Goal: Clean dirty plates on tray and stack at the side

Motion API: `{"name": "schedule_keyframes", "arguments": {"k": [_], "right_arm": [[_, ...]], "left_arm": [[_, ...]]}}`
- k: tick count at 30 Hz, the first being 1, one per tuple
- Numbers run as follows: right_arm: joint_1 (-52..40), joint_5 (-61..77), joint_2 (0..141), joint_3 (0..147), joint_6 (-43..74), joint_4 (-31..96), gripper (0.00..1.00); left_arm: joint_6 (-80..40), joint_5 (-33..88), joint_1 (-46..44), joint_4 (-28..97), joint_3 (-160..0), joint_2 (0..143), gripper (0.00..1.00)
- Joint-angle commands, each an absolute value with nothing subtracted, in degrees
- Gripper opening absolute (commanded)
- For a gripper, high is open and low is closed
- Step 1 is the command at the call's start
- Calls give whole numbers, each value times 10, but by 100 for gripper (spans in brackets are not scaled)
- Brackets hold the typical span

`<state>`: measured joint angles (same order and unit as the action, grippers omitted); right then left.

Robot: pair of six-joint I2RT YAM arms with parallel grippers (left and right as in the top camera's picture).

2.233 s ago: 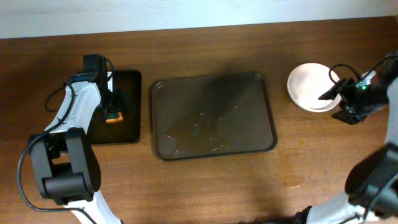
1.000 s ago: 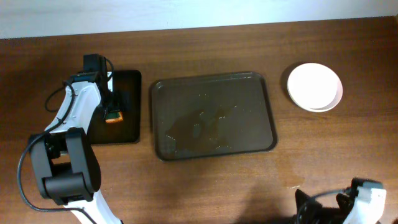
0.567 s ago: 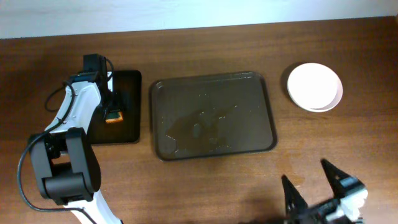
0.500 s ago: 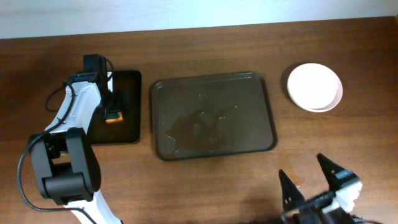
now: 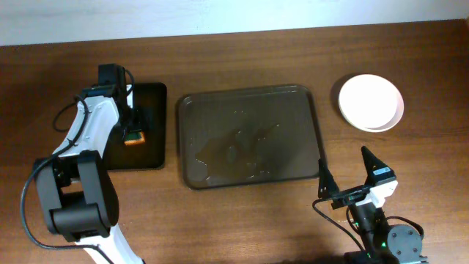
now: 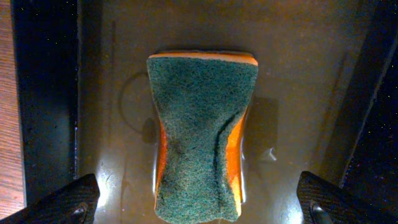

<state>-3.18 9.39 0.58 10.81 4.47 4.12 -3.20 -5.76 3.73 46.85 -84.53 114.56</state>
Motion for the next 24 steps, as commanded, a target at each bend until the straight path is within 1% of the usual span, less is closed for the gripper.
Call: {"name": "schedule_keyframes", "arguments": {"k": [1,10,15,20,24], "right_arm": [[-37,53,3,92,44,14,98],[-37,51,3,52,32,-75,98],[-37,39,2,6,32,-163,98],[-36,36,2,3,18,-137,98],[-36,36,2,3,19,-64,98]], "left_arm": [[-30,-53,39,467,-842,1148,100],[-30,-53,39,467,-842,1148,100],[-30,-53,39,467,-842,1148,100],[-30,-53,39,467,-842,1148,100],[-30,-53,39,467,-842,1148,100]]}}
